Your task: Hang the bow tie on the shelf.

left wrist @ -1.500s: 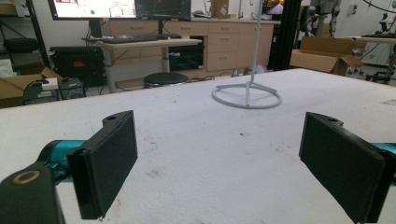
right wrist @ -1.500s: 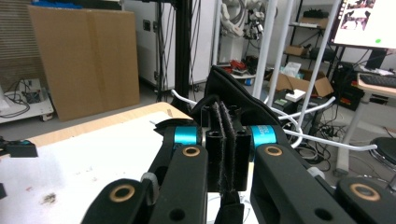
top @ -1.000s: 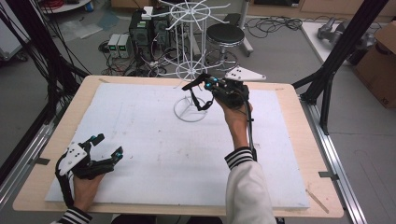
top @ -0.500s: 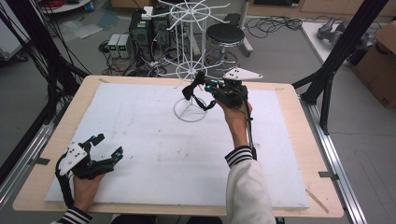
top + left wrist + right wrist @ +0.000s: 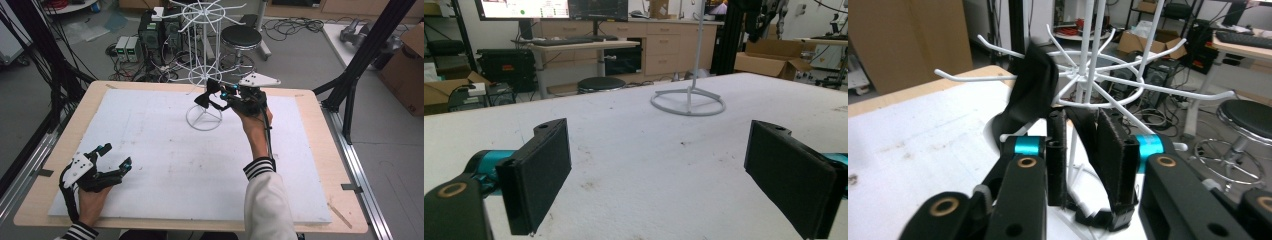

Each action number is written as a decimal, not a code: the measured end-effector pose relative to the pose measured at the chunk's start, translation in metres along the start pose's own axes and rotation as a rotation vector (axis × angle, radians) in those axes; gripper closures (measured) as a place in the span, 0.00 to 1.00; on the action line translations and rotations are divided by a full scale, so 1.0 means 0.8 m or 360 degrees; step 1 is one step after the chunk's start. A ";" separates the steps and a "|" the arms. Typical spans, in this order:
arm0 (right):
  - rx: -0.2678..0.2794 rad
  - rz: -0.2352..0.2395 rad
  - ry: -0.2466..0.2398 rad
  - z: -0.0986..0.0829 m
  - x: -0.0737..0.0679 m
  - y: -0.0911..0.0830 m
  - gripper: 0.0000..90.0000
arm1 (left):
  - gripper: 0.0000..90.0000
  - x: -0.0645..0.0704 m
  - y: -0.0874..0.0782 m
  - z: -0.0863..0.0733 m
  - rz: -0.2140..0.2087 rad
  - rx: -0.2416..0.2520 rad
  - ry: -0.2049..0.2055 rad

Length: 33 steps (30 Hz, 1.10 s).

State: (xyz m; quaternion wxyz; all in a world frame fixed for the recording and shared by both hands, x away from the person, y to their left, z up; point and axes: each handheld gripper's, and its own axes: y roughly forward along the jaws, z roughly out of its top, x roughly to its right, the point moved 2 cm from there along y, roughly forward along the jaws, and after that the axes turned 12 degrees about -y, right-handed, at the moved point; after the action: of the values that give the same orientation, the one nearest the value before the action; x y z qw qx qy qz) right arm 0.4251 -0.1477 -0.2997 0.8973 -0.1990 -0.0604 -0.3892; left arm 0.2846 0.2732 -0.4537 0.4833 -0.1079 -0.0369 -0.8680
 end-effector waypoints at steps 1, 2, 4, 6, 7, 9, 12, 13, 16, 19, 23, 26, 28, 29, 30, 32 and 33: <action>-0.0005 -0.0007 -0.0002 0.000 0.000 0.000 0.78 | 0.13 0.000 0.000 0.000 0.0000 0.0000 0.0001; -0.0012 -0.0015 -0.0015 0.000 0.000 -0.001 0.77 | 0.13 0.000 0.000 0.000 0.0000 0.0000 0.0000; -0.0031 -0.0028 -0.0017 0.001 -0.001 -0.003 0.73 | 0.13 0.000 0.000 0.000 0.0000 0.0000 0.0001; -0.0041 -0.0051 -0.0035 0.001 -0.002 -0.004 0.71 | 0.13 0.000 0.000 0.000 0.0000 -0.0001 0.0000; -0.0048 -0.0056 -0.0033 0.002 -0.003 -0.006 0.70 | 0.13 0.000 0.000 0.000 0.0000 0.0000 0.0002; -0.0053 -0.0074 -0.0043 0.003 -0.003 -0.008 0.68 | 0.13 0.000 0.000 0.000 -0.0002 -0.0003 0.0000; -0.0059 -0.0101 -0.0049 0.002 -0.006 -0.014 0.66 | 0.13 0.000 0.000 0.000 -0.0002 -0.0002 -0.0001; -0.0054 -0.0108 -0.0053 0.000 -0.005 -0.016 0.65 | 0.13 0.000 0.000 0.000 0.0000 -0.0001 0.0000; -0.0078 -0.0095 -0.0016 -0.005 -0.003 -0.020 0.63 | 0.13 0.000 0.000 0.000 0.0001 -0.0001 0.0000; -0.0114 -0.0102 -0.0009 -0.009 0.000 -0.017 0.61 | 0.13 -0.001 0.000 0.000 0.0005 -0.0007 -0.0002; -0.0102 -0.0104 -0.0018 -0.011 0.003 -0.013 0.58 | 0.13 0.000 0.000 0.000 0.0006 -0.0010 0.0004; -0.0122 -0.0101 -0.0020 -0.014 0.004 -0.011 0.52 | 0.13 0.000 0.000 0.000 0.0006 -0.0011 0.0005; -0.0130 -0.0097 -0.0009 -0.016 0.005 -0.011 0.51 | 0.13 0.000 0.000 0.000 0.0006 -0.0011 0.0006; -0.0130 -0.0090 -0.0009 -0.017 0.005 -0.010 0.50 | 0.13 0.000 0.000 0.000 0.0006 -0.0011 0.0005; -0.0138 -0.0089 -0.0010 -0.017 0.005 -0.010 0.48 | 0.13 0.000 0.000 0.000 0.0006 -0.0011 0.0004; -0.0141 -0.0084 -0.0008 -0.018 0.004 -0.010 0.46 | 0.13 0.000 0.000 0.000 0.0006 -0.0012 0.0005; -0.0145 -0.0082 -0.0001 -0.018 0.004 -0.011 0.44 | 0.13 0.000 0.000 0.000 0.0006 -0.0011 0.0005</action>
State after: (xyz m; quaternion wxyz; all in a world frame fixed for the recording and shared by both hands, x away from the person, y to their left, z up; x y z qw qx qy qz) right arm 0.4205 -0.1612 -0.3097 0.8770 -0.2382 -0.0481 -0.4144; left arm 0.2848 0.2732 -0.4536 0.4847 -0.1083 -0.0328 -0.8673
